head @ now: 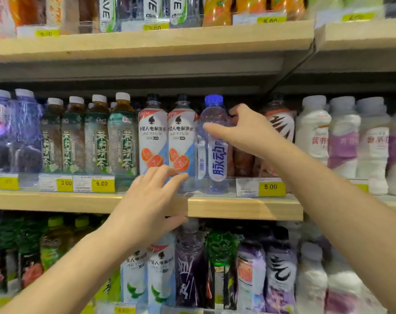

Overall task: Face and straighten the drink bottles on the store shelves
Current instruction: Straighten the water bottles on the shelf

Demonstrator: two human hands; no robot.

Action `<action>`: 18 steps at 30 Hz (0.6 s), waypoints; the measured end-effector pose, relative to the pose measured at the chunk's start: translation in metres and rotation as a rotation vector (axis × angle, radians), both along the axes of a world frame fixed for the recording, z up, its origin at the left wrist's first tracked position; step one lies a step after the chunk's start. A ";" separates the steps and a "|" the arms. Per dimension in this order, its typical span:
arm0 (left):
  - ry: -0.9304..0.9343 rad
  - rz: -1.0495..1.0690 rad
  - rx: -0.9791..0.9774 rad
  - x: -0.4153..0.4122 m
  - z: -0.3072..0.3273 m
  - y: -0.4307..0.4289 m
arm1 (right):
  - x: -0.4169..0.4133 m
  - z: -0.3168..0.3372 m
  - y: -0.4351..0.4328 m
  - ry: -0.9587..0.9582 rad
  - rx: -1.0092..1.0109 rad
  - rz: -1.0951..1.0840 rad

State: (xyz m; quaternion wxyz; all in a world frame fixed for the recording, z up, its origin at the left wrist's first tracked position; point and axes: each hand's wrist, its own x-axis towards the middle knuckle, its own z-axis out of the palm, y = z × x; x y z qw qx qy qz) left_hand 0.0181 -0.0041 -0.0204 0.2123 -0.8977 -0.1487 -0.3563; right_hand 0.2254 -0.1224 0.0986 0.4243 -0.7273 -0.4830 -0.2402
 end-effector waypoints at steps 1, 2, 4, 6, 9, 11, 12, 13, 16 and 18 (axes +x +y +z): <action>0.002 0.000 -0.002 0.000 0.000 0.000 | -0.001 0.000 0.002 0.023 -0.012 0.013; 0.004 0.001 -0.003 0.001 0.000 -0.001 | -0.002 -0.001 0.004 0.041 -0.025 0.030; 0.010 0.003 -0.004 0.001 0.000 -0.001 | -0.003 -0.003 0.007 0.061 -0.046 0.057; 0.003 -0.002 -0.009 0.002 -0.001 0.000 | -0.004 -0.004 0.010 0.064 -0.041 0.060; -0.017 -0.009 -0.002 0.002 -0.003 0.001 | -0.003 -0.004 0.012 0.070 -0.042 0.043; -0.023 -0.013 0.004 0.003 -0.004 0.001 | -0.002 -0.004 0.013 0.090 -0.072 0.034; -0.024 -0.014 0.006 0.003 -0.004 0.001 | -0.002 -0.005 0.013 0.095 -0.093 0.028; -0.024 -0.015 0.008 0.002 -0.004 0.001 | -0.002 -0.007 0.014 0.099 -0.104 0.019; -0.028 -0.024 0.007 0.001 -0.004 0.000 | -0.001 -0.011 0.017 0.101 -0.077 -0.008; -0.032 -0.035 -0.003 0.001 -0.005 0.000 | -0.002 -0.012 0.017 0.107 -0.050 -0.006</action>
